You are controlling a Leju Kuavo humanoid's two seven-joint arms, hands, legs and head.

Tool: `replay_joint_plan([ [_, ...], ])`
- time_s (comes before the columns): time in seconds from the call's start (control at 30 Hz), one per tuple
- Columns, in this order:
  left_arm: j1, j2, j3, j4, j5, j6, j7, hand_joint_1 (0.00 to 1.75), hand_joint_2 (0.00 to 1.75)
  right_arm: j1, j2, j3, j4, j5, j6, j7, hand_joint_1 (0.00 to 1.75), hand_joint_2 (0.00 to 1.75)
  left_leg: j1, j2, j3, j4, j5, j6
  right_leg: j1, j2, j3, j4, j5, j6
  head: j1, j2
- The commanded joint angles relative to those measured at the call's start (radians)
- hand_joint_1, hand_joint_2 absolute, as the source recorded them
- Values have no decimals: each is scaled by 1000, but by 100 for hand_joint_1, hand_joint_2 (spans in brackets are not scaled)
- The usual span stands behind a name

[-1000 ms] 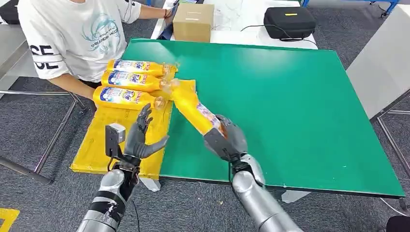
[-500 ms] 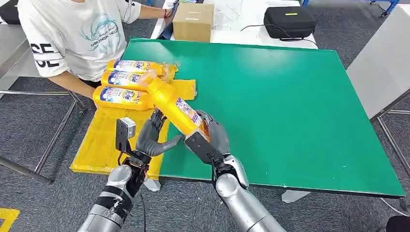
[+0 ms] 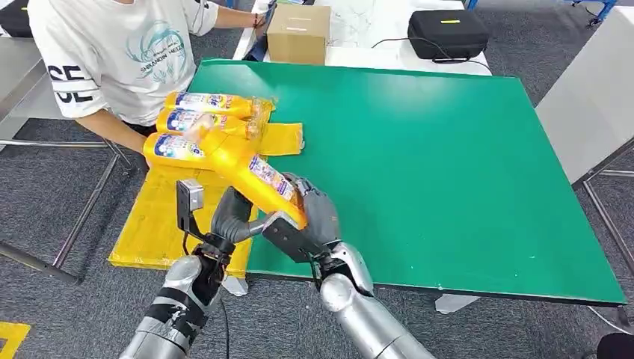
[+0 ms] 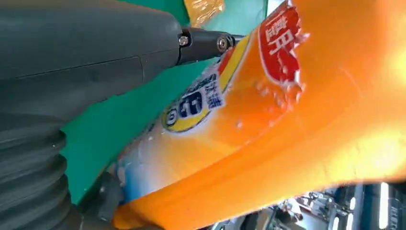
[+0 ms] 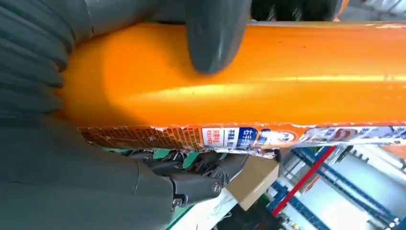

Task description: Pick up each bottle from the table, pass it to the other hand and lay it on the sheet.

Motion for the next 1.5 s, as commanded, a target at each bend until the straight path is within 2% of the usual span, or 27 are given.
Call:
replay_joint_plan([
  [0.03, -47, 26, -26, 15, 44, -11, 14, 0, 175, -1, -16, 119, 98, -2, 35, -11, 175, 175, 1, -1, 7, -1, -3, -1, 1, -1, 8, -1, -3, -2, 0, 0],
  [0.1, -47, 26, -26, 15, 44, -11, 14, 0, 175, -1, -16, 119, 98, -2, 35, -11, 175, 175, 1, -1, 3, -1, -1, -1, 1, -1, 3, -1, -1, -1, 0, 0],
  [0.2, -45, 28, -25, 13, 54, -14, 18, 0, 175, -7, -19, 124, 103, -4, 47, -7, 175, 175, 1, -2, 6, -1, -2, -1, 1, -2, 6, -1, -3, -2, 0, 0],
  [0.23, -41, 29, -20, 11, 68, -24, 21, 0, 0, -13, -23, 134, 114, 3, 60, 1, 175, 175, 1, -2, 4, 0, -2, -1, 1, -2, 5, -1, -2, -1, 0, 0],
  [0.33, -26, 35, -8, -11, 77, -18, 15, 0, 0, -21, -28, 136, 134, 10, 65, 13, 175, 175, 1, -1, 4, -1, -1, -1, 1, -1, 4, -1, -2, -1, 0, 0],
  [0.37, -24, 36, -5, -16, 79, -16, 15, 0, 175, -24, -30, 138, 140, 10, 70, 14, 175, 175, 1, -1, 6, -1, -2, -1, 1, -1, 6, -1, -3, -2, 0, 0],
  [0.5, -19, 40, 1, -22, 95, -35, 22, 0, 175, -33, -33, 145, 145, 25, 66, 21, 175, 175, 1, -1, 3, -1, -1, -1, 1, -2, 3, -1, -1, -1, 0, 0],
  [0.7, -16, 38, 6, -29, 95, -28, 23, 0, 175, -37, -33, 148, 152, 26, 81, 32, 175, 175, 1, -2, 7, -1, -2, -1, 1, -3, 7, -1, -3, -2, 0, 0],
  [0.73, -12, 39, 10, -38, 97, -31, 19, 28, 175, -42, -36, 150, 155, 32, 86, 38, 175, 175, 1, -2, 4, -1, -1, -1, 1, -3, 5, -1, -2, -1, 0, 0],
  [0.77, -7, 38, 15, -49, 96, -26, 19, 175, 175, -48, -39, 153, 163, 42, 90, 51, 175, 175, 1, -1, 3, -1, -1, -1, 1, -2, 3, -1, -2, -1, 0, 0],
  [1.1, 32, 33, 52, -146, 48, -2, -7, 175, 175, -75, -41, 125, 194, 62, 124, 79, 175, 175, 1, -2, 3, -1, -1, -1, 1, -3, 4, -1, -2, -1, 0, 0],
  [1.13, 35, 35, 52, -153, 38, 3, -8, 175, 175, -79, -41, 122, 198, 68, 122, 85, 143, 175, 1, -2, 6, 0, -3, -1, 2, -3, 6, 0, -3, -2, 0, 0],
  [1.17, 37, 34, 59, -159, 35, 9, -11, 175, 175, -78, -41, 111, 195, 66, 108, 84, 21, 175, 1, -2, 3, 0, -1, -1, 1, -2, 4, -1, -2, -1, 0, 0],
  [1.2, 39, 36, 62, -162, 33, 11, -11, 175, 175, -78, -40, 101, 192, 64, 101, 90, 0, 175, 1, -3, 6, 0, -2, -1, 2, -4, 7, 0, -4, -2, 0, 0],
  [1.33, 50, 41, 88, -178, 28, 23, -11, 175, 175, -58, -49, 34, 138, 32, 77, 91, 0, 175, 1, -2, 2, -1, -1, -1, 1, -2, 3, -1, -1, -1, 1, 0],
  [1.5, 59, 45, 105, -187, 33, 25, -8, 175, 175, -38, -54, -27, 80, 3, 52, 75, 0, 175, 1, -2, 5, 0, -2, -1, 1, -2, 5, 0, -3, -2, 0, 0],
])
